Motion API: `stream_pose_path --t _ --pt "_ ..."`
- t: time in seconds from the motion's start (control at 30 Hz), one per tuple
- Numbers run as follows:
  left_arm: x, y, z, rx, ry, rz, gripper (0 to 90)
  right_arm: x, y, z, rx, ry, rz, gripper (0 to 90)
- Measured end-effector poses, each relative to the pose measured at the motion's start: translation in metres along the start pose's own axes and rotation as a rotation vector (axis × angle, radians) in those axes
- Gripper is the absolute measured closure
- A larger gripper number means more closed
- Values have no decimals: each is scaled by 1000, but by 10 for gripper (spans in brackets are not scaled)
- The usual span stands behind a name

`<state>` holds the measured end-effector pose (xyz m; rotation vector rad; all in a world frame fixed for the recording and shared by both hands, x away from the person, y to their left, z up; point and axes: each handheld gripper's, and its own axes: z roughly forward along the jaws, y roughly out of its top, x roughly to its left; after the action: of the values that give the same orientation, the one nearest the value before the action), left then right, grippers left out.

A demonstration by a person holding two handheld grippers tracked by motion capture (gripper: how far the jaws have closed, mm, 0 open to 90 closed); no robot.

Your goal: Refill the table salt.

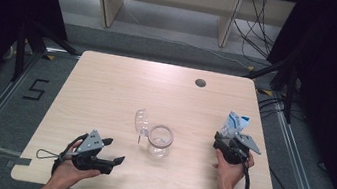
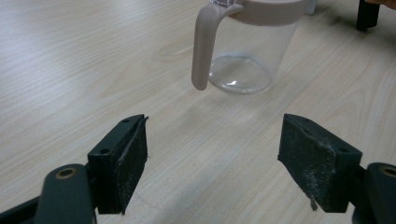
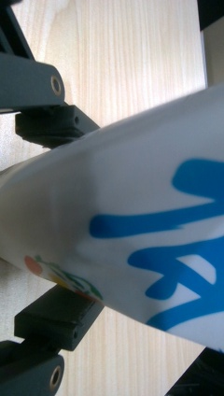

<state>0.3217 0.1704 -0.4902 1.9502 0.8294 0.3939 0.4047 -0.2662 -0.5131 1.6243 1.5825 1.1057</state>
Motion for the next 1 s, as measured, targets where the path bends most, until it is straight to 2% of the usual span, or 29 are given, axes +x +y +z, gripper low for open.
stream_pose_path --t 0.13,0.17,0.23,0.57,0.67,0.73,0.8,0.83,1.0 --pt "-1 0 0 3 1 3 236 -1 0 0 -4 0 -12 314" --pt "-1 0 -1 5 1 4 236 1 0 0 -7 1 3 313" --pt "-1 0 0 6 1 4 237 -1 0 0 -5 15 -4 313" --pt "-1 0 0 6 1 2 239 1 0 1 0 -10 5 316" --pt "-1 0 0 7 1 2 240 1 0 1 3 -7 4 312" --pt "-1 0 0 6 1 1 240 -2 1 2 0 1 -16 309" --pt "-1 0 0 5 1 2 240 -2 1 1 -3 20 -5 306" --pt "-1 0 -1 5 1 2 240 -3 1 2 -9 19 -16 305" --pt "-1 0 0 6 1 2 241 -2 1 2 -15 21 -3 294"
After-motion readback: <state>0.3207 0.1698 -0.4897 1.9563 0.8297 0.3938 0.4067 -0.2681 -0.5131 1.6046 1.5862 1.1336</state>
